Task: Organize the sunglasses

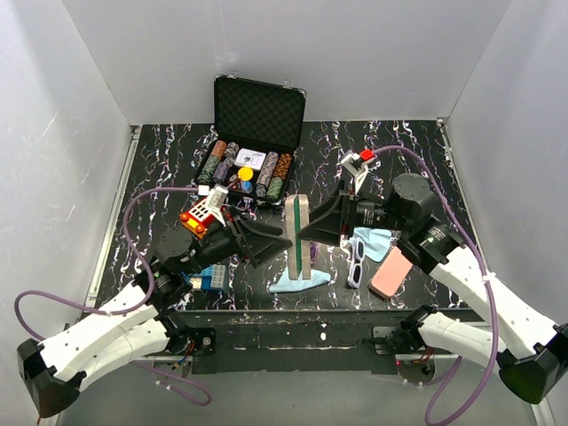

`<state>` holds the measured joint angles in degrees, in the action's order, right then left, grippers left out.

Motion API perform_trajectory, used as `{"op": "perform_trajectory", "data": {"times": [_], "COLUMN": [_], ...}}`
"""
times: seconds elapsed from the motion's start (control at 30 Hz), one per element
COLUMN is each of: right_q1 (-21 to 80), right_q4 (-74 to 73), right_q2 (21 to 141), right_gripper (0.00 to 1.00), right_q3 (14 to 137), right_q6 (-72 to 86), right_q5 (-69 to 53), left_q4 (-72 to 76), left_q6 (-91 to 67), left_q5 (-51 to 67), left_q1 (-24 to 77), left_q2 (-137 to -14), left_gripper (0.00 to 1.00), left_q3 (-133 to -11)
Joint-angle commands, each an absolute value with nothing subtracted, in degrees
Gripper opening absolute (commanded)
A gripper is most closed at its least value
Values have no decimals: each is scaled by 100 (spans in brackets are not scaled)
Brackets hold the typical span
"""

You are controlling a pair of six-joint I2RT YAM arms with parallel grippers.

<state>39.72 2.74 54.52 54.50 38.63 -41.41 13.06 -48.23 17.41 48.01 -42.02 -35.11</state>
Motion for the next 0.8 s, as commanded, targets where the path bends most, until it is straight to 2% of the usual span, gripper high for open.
{"op": "perform_trajectory", "data": {"times": [0.0,0.13,0.27,0.3,0.43,0.6,0.77], "right_q1": [4017,4017,4017,4017,4017,4017,4017], "right_q4": [799,853,784,513,-702,-755,-852], "right_q2": [4922,4808,4843,4851,5018,5211,5335], "right_gripper": [1,1,1,1,1,1,1], "right_q3": [5608,5669,5765,5844,6143,6117,6170], "right_q6": [3981,3999,4123,4026,3595,3692,3621], "right_q5": [-4333,-4385,-4430,-4247,-3298,-2778,-2558], "left_q4": [97,80,-1088,-1081,-239,676,669], "left_q6": [-4790,-4931,-4739,-4624,-4456,-4386,-4412], "left_q5": [388,176,-334,-134,1026,2564,2524], "left_q1": [4702,4702,4693,4702,4693,4693,4702], "left_q2": [-3710,-3437,-3690,-3744,-3700,-4226,-4579], "left_gripper": [88,88,91,98,98,98,98], "left_q3": [-3402,-3155,-3734,-3831,-3876,-4086,-4280]}}
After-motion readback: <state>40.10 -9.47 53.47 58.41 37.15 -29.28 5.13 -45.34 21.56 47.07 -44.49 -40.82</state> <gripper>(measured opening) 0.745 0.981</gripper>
